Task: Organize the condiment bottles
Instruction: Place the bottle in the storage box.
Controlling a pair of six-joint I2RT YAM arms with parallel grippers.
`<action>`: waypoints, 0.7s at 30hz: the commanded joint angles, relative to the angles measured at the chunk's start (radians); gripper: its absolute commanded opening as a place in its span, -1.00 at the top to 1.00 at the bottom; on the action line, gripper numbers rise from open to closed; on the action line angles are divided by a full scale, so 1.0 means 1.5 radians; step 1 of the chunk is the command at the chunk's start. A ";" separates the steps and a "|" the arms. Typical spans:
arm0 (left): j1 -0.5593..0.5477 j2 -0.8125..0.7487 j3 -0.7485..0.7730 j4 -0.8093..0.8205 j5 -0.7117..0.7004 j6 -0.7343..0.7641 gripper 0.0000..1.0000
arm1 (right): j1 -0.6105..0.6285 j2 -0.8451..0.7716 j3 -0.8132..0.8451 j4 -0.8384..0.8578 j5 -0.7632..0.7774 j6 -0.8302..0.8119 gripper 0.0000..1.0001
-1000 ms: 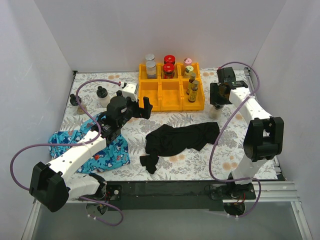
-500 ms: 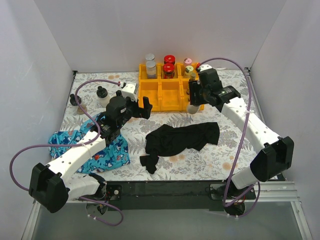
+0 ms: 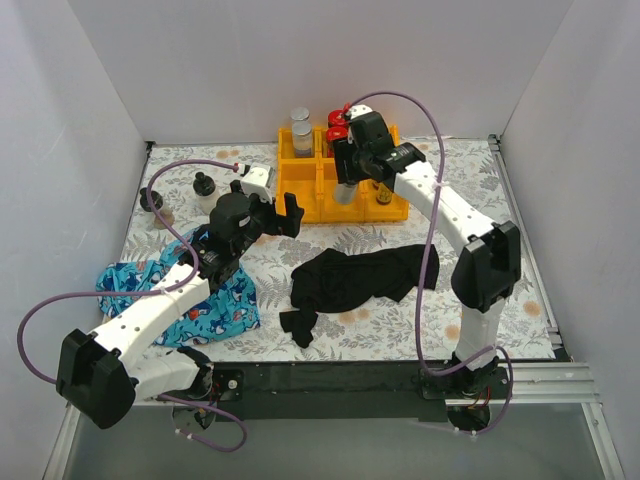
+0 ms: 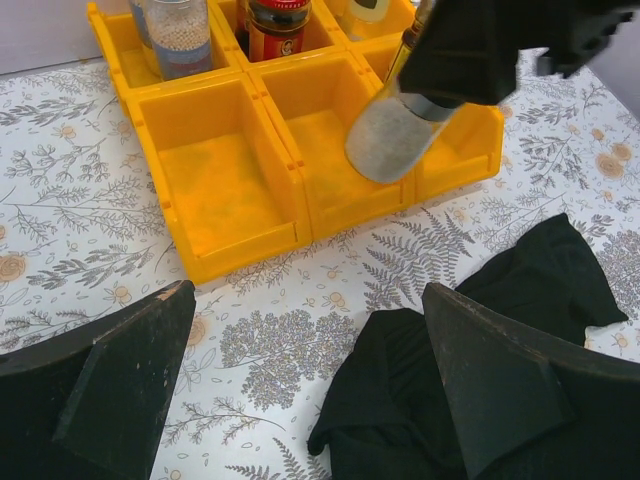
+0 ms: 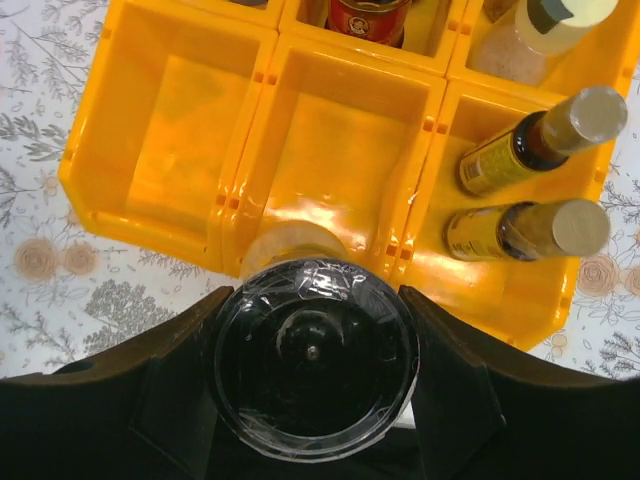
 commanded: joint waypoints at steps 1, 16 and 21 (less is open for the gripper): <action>0.005 -0.026 -0.002 -0.001 -0.006 0.003 -0.97 | -0.001 0.067 0.112 0.068 0.021 -0.048 0.26; 0.005 -0.028 -0.002 -0.002 0.000 0.001 -0.96 | -0.002 0.210 0.170 0.124 0.067 -0.098 0.21; 0.005 -0.028 -0.002 -0.002 -0.001 0.001 -0.97 | -0.006 0.235 0.183 0.132 0.077 -0.108 0.17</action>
